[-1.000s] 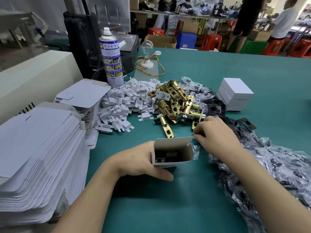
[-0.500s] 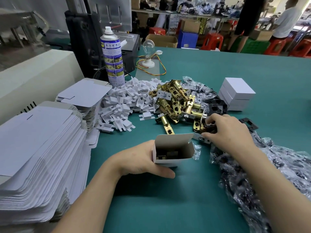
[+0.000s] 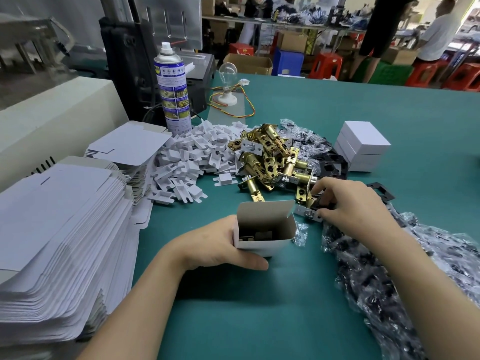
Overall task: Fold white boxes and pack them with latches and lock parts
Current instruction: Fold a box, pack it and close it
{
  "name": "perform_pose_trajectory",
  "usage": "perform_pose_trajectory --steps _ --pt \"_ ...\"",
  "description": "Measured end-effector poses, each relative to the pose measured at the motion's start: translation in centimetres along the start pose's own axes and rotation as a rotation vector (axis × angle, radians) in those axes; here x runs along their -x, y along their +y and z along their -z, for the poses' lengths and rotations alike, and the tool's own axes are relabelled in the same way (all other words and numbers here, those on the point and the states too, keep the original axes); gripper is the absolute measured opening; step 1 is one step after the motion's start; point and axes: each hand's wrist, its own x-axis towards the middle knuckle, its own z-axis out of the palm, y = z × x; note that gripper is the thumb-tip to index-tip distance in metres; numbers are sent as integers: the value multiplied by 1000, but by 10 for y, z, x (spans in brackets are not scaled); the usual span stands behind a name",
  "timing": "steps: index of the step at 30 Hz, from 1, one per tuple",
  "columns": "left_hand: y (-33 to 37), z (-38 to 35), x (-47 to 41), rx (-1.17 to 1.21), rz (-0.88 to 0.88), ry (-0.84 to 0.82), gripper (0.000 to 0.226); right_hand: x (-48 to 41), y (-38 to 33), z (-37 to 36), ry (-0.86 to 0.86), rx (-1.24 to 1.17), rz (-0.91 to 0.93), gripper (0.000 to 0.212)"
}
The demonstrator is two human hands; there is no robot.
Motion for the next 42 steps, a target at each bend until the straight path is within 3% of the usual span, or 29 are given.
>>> perform_pose_trajectory --steps 7,12,14,17,23,35,39,42 --pt "3 -2 1 3 -14 12 49 -9 2 2 -65 -246 -9 40" --pt "1 -1 0 -4 4 15 44 -15 3 5 -141 -344 16 27" --pt "1 0 0 -4 13 15 43 -20 2 6 -67 -207 -34 25" --pt "0 0 0 -11 24 11 43 -24 2 6 -113 112 -91 49" --pt "-2 2 -1 -14 19 5 48 -27 1 7 -212 141 -126 56" --pt "-8 4 -3 8 21 50 49 -14 -1 9 220 -179 -14 18" --pt "-7 3 -3 3 12 54 50 2 -18 36 244 -549 69 16" --pt "-8 4 -3 -12 14 64 56 26 -40 59 184 -931 269 22"
